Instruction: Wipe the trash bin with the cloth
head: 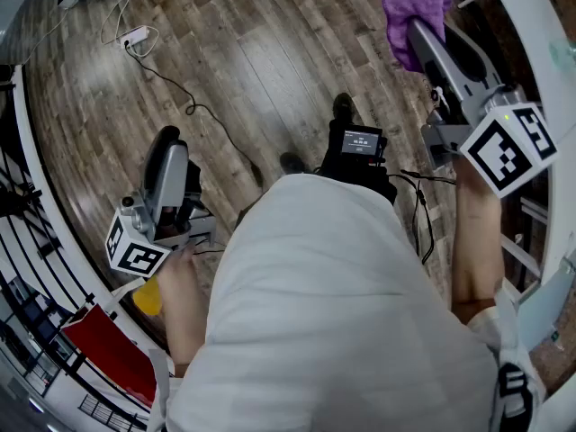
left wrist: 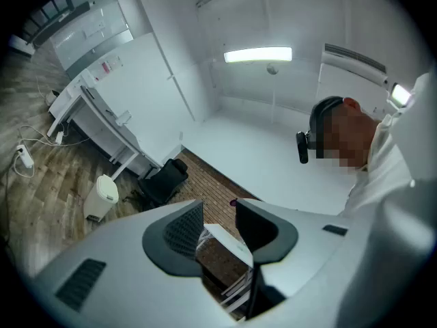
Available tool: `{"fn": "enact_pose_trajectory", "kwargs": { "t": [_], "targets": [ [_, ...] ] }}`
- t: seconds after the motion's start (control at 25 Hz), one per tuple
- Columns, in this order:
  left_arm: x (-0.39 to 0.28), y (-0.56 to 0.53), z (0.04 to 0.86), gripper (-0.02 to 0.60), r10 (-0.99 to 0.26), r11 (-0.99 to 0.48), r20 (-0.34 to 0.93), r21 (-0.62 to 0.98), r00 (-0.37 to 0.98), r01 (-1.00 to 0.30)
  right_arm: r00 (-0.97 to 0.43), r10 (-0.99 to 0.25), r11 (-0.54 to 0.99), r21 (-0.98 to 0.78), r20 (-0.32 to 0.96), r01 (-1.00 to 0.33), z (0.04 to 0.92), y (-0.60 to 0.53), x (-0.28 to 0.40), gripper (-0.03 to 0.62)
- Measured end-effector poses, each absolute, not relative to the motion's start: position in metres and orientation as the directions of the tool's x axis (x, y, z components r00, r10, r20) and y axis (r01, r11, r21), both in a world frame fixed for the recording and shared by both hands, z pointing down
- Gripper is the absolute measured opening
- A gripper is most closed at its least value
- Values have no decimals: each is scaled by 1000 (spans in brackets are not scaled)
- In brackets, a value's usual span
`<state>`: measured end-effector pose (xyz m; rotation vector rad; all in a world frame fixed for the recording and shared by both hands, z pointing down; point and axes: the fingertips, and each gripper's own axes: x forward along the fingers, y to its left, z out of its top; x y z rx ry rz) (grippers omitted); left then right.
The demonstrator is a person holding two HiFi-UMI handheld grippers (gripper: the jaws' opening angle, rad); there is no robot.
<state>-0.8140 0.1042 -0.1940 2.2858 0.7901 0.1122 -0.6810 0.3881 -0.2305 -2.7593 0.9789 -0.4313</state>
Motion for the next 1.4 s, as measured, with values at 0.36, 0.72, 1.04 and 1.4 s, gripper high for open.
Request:
{"fn": "enact_pose_trajectory", "kwargs": {
  "t": [0.36, 0.72, 1.04, 1.4],
  "targets": [
    [-810, 105, -193, 150, 570, -562, -140, 653, 810, 508, 744, -633, -770, -270, 213, -578, -228, 389, -678, 87],
    [-814, 107, -184, 150, 566, -556, -127, 671, 814, 491, 746, -626, -773, -310, 227, -554, -214, 392, -681, 87],
    [-794, 116, -174, 149, 566, -543, -112, 695, 817, 471, 750, -598, -798, -300, 285, -523, -199, 405, -658, 87],
    [-709, 155, -170, 14, 546, -596, -90, 657, 833, 461, 735, -595, -801, -317, 326, -508, -166, 451, -560, 87]
  ]
}}
